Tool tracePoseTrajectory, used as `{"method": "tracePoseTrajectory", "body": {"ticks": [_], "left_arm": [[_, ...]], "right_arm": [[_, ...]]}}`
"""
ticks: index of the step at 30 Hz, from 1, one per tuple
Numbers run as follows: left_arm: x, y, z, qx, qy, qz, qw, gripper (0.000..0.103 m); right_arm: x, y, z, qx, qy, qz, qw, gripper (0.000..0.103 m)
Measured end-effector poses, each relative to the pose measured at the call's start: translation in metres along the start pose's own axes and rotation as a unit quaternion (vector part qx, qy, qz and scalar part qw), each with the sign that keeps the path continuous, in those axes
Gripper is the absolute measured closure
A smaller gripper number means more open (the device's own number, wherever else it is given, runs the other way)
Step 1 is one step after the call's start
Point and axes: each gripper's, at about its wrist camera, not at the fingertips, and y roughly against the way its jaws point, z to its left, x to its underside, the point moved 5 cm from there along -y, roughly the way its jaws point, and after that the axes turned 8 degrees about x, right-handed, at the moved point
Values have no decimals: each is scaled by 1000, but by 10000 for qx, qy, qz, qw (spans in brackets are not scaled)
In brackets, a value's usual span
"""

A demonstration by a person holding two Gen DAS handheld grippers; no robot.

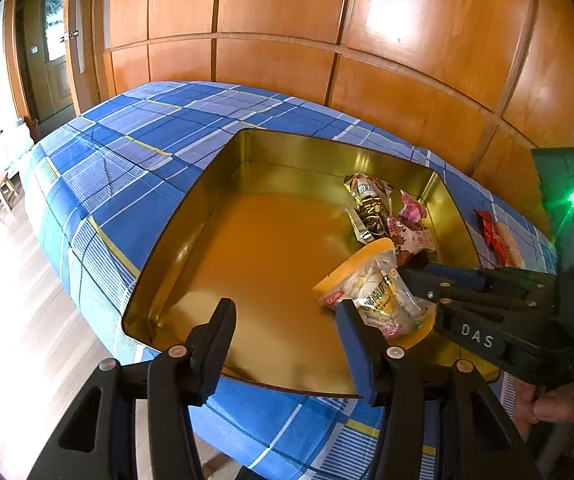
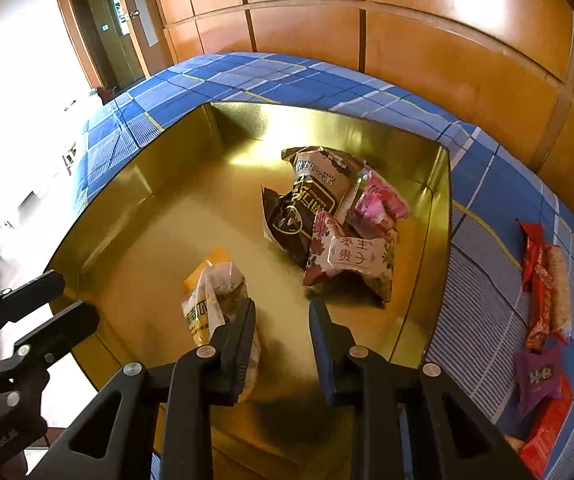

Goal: Organize snacks
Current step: 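Withdraw the right gripper from the tray toward the remaining snacks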

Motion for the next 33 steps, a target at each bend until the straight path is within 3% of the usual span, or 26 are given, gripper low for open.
{"method": "tracePoseTrajectory", "body": {"ticks": [18,26,33], "left_arm": [[0,5,-13,-3,-204,-59,9998,49],[2,6,-22,21,-353,-48,9994,49],[3,8,-34,39,-586,-83,9982,49]], "right_arm": [[10,31,-11,-38,-323,-329,9989,70],[26,54,-46,34,-847,-506,9951,68],[51,75,-95,393,-1176,-511,9910,64]]}}
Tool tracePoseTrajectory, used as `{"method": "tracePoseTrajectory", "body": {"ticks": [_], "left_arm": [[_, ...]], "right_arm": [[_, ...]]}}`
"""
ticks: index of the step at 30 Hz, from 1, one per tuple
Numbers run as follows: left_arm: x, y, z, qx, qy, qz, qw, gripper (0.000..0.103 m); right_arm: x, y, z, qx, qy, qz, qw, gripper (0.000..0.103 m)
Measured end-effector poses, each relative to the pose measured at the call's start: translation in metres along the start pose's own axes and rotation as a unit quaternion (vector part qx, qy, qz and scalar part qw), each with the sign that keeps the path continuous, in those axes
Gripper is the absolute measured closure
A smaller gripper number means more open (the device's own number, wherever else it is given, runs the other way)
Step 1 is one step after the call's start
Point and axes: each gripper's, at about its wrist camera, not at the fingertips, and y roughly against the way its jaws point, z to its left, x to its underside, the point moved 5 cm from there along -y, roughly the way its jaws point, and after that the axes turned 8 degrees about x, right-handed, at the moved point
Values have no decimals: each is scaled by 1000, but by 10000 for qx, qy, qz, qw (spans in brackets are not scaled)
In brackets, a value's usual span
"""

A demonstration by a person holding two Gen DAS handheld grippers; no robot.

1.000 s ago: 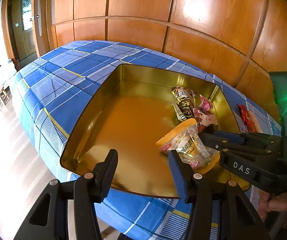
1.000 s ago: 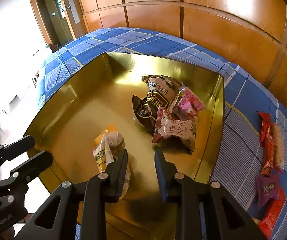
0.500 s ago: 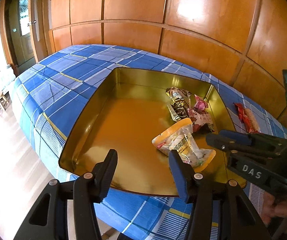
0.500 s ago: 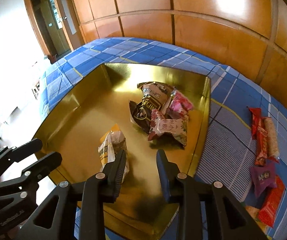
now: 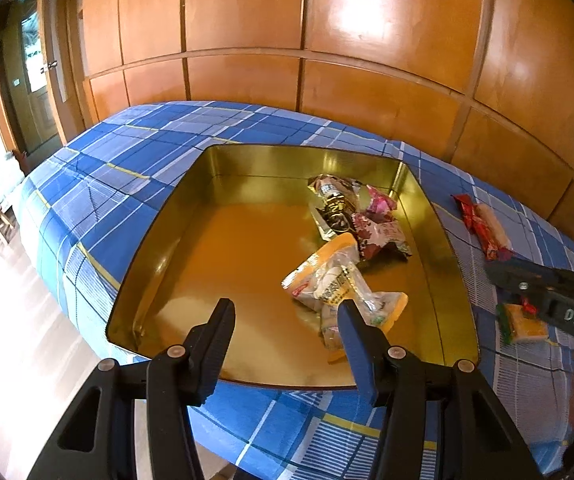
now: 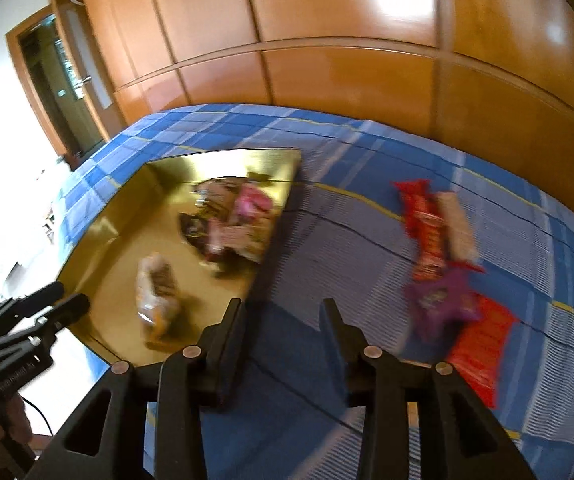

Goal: Organize snacks
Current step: 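Withdraw the right gripper from the tray toward the remaining snacks, then move the left gripper to the WEIDAN cracker packet and grasp it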

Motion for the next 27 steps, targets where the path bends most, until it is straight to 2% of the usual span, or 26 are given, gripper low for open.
{"method": "tracePoseTrajectory", "body": {"ticks": [9,19,27], "left_arm": [[1,3,-20,73,-326,-18,9994,49],[1,4,-50,214,-765,2,9968,49],[4,2,-80,403,-1153,80,9925,49]], "right_arm": [[16,23,-84,733,-255,-12,9970,64],[21,55,-179,1454,-610,-68,9875,64],[41,55,-259,1903,-963,183,9768,64]]}}
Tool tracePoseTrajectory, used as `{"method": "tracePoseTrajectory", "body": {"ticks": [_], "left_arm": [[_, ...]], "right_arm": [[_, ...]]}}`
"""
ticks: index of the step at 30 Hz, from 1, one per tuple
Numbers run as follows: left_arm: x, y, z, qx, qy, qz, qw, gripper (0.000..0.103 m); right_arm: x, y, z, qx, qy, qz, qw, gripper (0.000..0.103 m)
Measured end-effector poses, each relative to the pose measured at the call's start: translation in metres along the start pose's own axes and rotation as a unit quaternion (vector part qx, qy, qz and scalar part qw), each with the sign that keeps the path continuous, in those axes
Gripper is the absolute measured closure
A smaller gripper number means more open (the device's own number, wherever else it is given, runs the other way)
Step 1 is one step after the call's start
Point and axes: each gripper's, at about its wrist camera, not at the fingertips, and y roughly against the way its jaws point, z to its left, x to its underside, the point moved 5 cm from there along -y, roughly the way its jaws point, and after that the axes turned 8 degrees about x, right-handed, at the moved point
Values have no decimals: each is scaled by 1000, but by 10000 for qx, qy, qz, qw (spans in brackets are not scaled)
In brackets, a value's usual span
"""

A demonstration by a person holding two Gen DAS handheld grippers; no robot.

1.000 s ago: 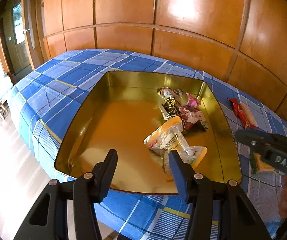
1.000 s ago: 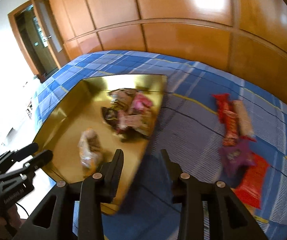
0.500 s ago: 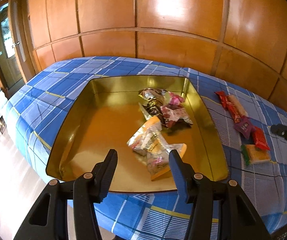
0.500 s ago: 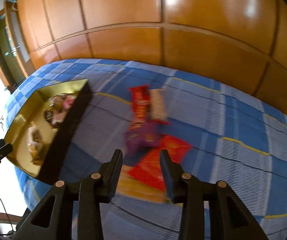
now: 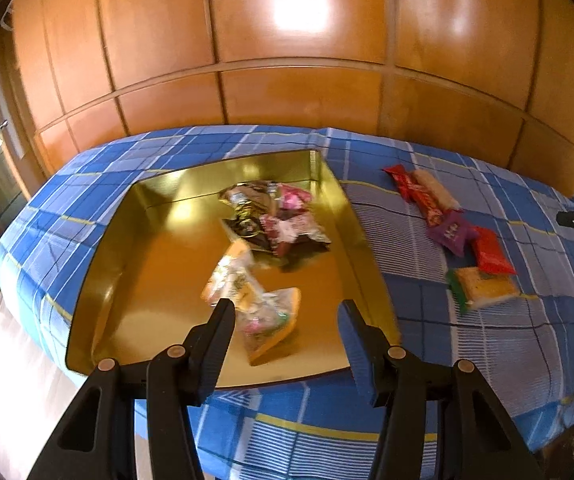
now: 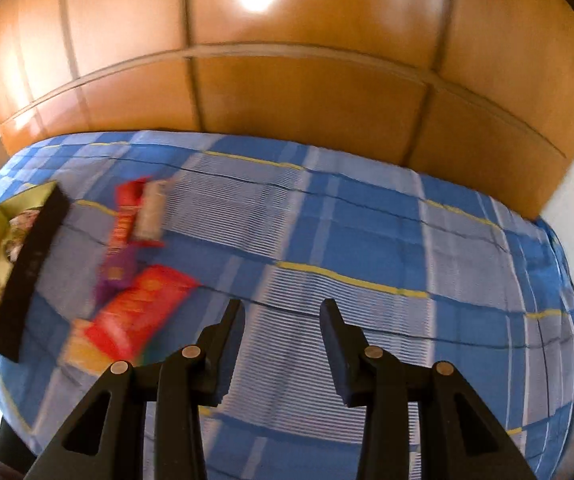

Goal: Organize snacks
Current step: 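Move the left gripper to the WEIDAN cracker packet and grasp it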

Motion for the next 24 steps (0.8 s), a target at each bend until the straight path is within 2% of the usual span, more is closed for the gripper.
{"method": "tracePoseTrajectory", "body": {"ticks": [3,5,9,16,24], "left_arm": [[0,-2,-15,125,-187,56,9997,49],[0,-4,-25,221,-313,101,9992,49],[1,-9,-53,528,-612,217,9965,48],[3,-24,-96,986,-1053,452,9885,45],[9,-46,-124,1219,-1369,761,9801,44]], "right_arm": [[10,-18,-31,57,-485,198,9986,64],[17,-31,-49,148,-873,548,9946,64],[20,-38,-58,-84,-1284,734,9890,64],[21,-38,-41,-348,-1052,836,9903,64],[23,-38,-27,-449,-851,877,9915,64]]}}
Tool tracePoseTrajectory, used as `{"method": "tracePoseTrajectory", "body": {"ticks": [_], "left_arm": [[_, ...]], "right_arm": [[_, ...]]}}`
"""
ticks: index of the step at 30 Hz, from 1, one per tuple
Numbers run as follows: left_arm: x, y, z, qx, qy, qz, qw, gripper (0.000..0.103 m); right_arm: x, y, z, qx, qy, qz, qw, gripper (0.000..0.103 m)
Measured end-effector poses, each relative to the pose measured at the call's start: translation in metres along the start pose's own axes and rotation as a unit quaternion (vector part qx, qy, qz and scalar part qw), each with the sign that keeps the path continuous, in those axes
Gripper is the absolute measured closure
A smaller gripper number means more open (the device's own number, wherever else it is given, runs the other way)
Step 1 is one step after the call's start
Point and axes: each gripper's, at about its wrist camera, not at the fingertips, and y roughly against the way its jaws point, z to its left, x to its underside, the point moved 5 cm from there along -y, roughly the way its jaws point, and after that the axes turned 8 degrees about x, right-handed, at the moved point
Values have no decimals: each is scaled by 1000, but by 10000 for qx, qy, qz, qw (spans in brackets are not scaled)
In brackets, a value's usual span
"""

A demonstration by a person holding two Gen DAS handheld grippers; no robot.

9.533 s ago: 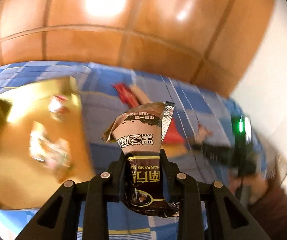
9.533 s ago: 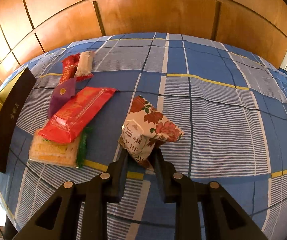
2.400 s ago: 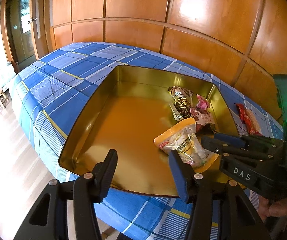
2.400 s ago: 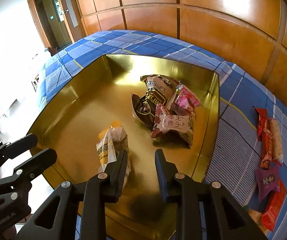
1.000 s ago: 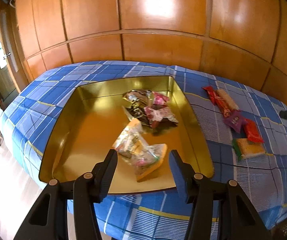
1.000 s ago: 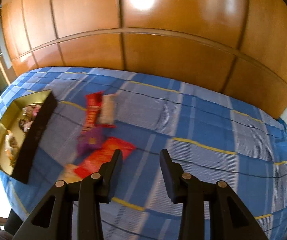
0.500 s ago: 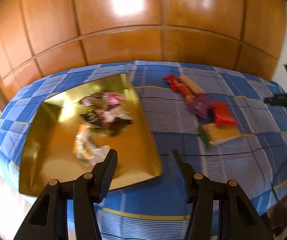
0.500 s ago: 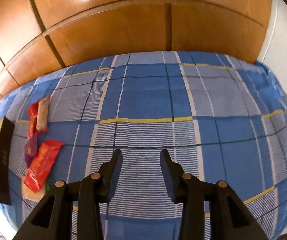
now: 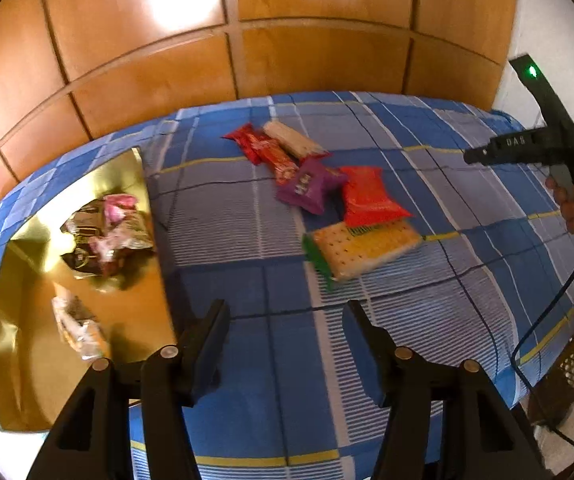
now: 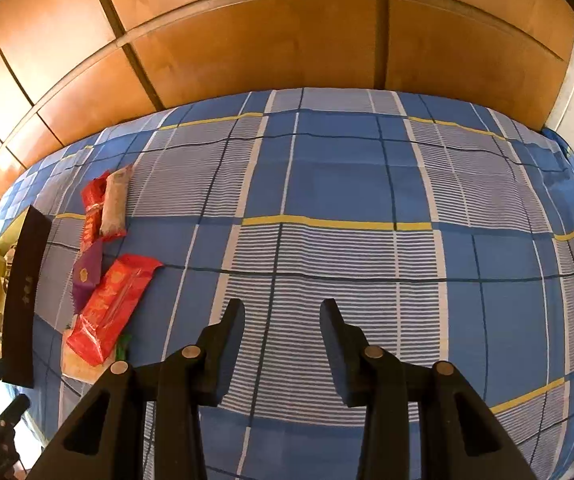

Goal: Organize snacks
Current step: 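Move the left gripper to the WEIDAN cracker packet and grasp it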

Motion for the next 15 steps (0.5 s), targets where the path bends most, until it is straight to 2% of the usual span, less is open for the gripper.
{"method": "tracePoseTrajectory", "body": {"ticks": [5,10,15], "left_arm": [[-9,-14,-19,252,-400,83,9988,30],[-23,-29,-28,409,-679,114,9968,29],[-36,-46,-38,606,-1042,181,9925,21]], "right_arm": [[-1,3,4,-82,12,-59,9999,64],[-1,5,5,-113,2,-69,9999,63],[-2,6,6,-177,-16,-84,9998,63]]}}
